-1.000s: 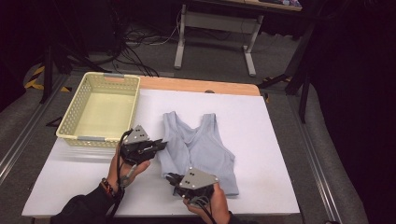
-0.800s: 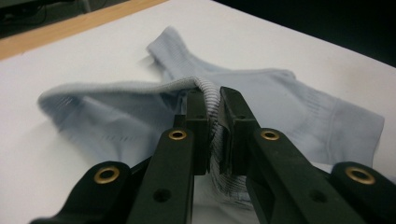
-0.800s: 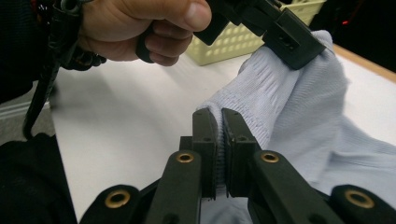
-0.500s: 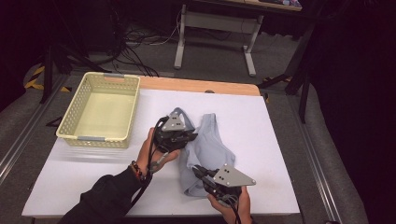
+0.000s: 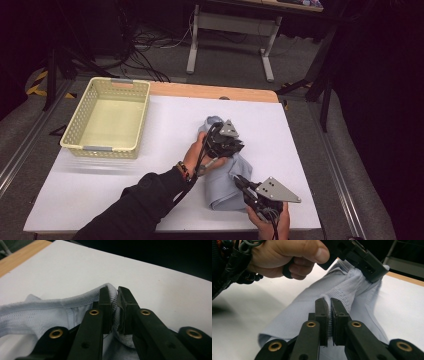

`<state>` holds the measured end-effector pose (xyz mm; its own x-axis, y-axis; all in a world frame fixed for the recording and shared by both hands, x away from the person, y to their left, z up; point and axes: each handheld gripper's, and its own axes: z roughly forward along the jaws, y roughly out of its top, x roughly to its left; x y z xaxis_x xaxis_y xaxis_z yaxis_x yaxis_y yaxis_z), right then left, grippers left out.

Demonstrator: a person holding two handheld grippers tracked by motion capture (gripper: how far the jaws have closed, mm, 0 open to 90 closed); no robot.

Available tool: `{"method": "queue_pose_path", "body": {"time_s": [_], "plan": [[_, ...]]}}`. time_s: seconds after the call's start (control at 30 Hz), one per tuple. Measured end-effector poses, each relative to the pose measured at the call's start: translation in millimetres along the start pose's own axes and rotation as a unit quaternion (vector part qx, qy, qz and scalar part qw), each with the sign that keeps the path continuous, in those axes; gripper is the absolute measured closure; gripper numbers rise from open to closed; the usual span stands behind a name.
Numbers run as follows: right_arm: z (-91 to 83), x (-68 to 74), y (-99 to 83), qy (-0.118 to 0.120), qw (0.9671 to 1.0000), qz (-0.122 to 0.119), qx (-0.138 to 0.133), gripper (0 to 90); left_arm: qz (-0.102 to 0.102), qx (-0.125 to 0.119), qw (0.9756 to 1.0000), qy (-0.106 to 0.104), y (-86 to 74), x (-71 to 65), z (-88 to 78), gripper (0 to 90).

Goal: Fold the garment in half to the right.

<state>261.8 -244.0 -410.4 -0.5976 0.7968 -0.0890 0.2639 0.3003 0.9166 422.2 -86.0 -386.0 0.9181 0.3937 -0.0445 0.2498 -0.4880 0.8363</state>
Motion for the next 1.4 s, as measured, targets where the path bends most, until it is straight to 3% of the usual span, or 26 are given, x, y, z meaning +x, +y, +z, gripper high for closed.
{"method": "queue_pose_path", "body": {"time_s": [0.07, 0.13, 0.17, 0.23, 0.3, 0.4, 0.5, 0.6, 0.67, 0.73, 0.77, 0.83, 0.9, 1.1, 1.3, 1.4], "plan": [[-1.8, -4.8, -5.3, -0.009, 0.9999, 0.004, 0.006, 85.1, -0.005, -0.009, 0.9999, 0.0, 3.1, 0.3, 3.5, 72.2], [-2.6, -8.5, -10.6, -0.02, 0.9997, 0.003, 0.015, 85.1, 0.003, -0.009, 0.9999, 0.002, 5.4, -0.6, 2.7, 67.1], [-2.6, -10.2, -12.9, -0.023, 0.9995, 0.002, 0.019, 85.1, 0.014, -0.011, 0.9998, 0.003, 6.3, -1.2, -2.9, 67.8], [-2.5, -15.8, -20.7, -0.033, 0.9989, 0.008, 0.033, 85.1, 0.009, -0.03, 0.9995, 0.0, 5.7, -1.1, -14.7, 64.8], [-2.9, -19.3, -26.3, -0.032, 0.9985, 0.015, 0.041, 85.2, 0.015, -0.05, 0.9986, 0.011, 1.3, -3.7, -33.0, 59.6], [-5.2, -18.6, -31.4, -0.029, 0.9982, 0.019, 0.05, 85.0, 0.02, -0.057, 0.9982, -0.001, -18.8, -13.0, -56.3, 51.5], [-7.1, -16.5, -35.3, -0.029, 0.9978, 0.015, 0.057, 84.6, 0.043, -0.036, 0.9984, -0.01, -56.1, -36.7, -72.7, 40.7], [-9.9, -17.7, -39.8, -0.028, 0.9972, 0.024, 0.065, 84.6, 0.058, 0.0, 0.9981, -0.021, -88.4, -59.6, -71.6, 27.0], [-13.4, -18.8, -43.1, -0.026, 0.9969, 0.034, 0.066, 84.6, 0.051, 0.011, 0.9981, -0.032, -102.5, -68.1, -66.0, 23.2], [-15.3, -18.4, -44.9, -0.027, 0.9967, 0.036, 0.068, 84.8, 0.054, 0.03, 0.9978, -0.026, -111.4, -72.5, -58.9, 22.8], [-15.9, -18.4, -45.6, -0.026, 0.9966, 0.036, 0.07, 84.8, 0.066, 0.048, 0.9966, -0.014, -115.7, -74.2, -53.2, 22.7], [-18.0, -18.6, -48.3, -0.026, 0.9961, 0.036, 0.076, 86.2, 0.073, 0.065, 0.9952, -0.008, -119.5, -74.8, -47.2, 21.2], [-21.0, -21.9, -53.7, -0.021, 0.9957, 0.042, 0.08, 86.5, 0.06, 0.073, 0.9955, -0.004, -122.5, -72.2, -41.6, 22.5], [-22.8, -27.0, -57.7, -0.016, 0.9951, 0.048, 0.085, 86.5, 0.064, 0.087, 0.994, 0.013, -125.1, -73.1, -37.8, 28.4], [-23.1, -30.2, -61.9, -0.003, 0.9937, 0.053, 0.099, 86.2, 0.046, 0.102, 0.9937, -0.009, -126.0, -64.3, -39.5, 37.8], [-22.9, -29.9, -63.5, -0.001, 0.9931, 0.053, 0.104, 86.0, 0.047, 0.1, 0.9937, -0.016, -126.6, -62.7, -40.1, 42.2]]}}
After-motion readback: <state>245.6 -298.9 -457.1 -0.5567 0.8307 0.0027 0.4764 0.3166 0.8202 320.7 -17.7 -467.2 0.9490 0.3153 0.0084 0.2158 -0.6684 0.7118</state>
